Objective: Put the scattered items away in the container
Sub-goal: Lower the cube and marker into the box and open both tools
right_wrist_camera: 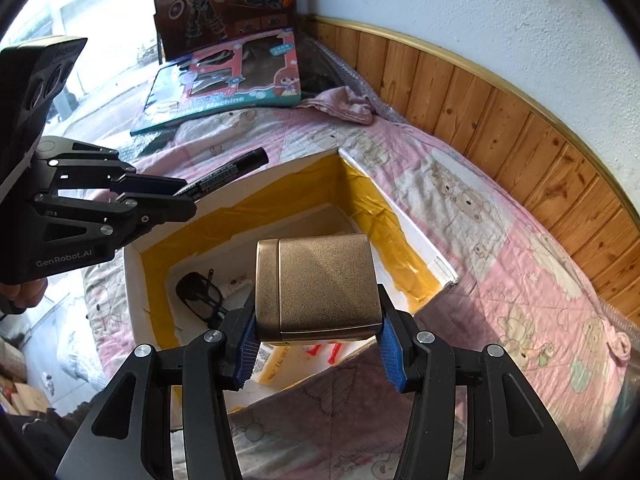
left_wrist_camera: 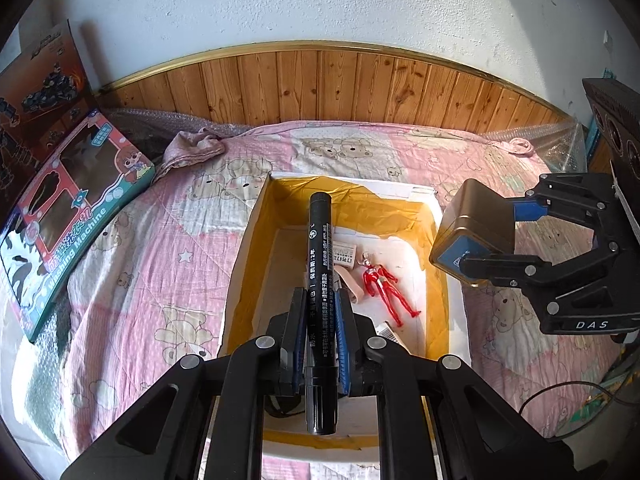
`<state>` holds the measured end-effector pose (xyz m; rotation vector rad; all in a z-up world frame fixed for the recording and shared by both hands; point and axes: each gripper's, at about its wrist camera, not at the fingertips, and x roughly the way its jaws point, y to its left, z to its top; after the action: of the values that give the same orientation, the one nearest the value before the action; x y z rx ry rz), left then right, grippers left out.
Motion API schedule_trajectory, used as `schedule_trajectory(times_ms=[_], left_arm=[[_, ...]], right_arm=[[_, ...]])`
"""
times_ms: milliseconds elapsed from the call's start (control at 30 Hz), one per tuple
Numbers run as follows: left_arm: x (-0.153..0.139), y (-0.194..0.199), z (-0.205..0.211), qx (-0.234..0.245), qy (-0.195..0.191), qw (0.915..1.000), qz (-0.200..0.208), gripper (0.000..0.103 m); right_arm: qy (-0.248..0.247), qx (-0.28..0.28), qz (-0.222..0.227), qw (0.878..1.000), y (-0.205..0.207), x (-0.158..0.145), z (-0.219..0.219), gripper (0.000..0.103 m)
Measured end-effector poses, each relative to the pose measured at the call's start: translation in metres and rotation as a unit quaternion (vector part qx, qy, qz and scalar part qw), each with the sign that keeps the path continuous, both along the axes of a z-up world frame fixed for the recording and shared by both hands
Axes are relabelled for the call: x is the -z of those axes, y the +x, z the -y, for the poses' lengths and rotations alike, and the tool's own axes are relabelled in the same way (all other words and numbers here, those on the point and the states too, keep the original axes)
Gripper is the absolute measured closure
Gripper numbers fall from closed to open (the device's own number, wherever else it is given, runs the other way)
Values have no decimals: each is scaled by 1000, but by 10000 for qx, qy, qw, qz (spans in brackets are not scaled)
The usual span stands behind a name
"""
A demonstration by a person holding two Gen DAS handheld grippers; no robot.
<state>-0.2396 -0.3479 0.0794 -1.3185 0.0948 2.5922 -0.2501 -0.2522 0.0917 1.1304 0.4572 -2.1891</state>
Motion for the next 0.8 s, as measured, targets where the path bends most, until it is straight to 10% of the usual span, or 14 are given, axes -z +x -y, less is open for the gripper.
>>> schedule_trajectory(times_ms=[800], left_arm=[[83, -101, -6, 276, -248, 9935, 1079, 89]], right_arm=[[360, -1904, 936, 9766, 37, 70, 67, 49]])
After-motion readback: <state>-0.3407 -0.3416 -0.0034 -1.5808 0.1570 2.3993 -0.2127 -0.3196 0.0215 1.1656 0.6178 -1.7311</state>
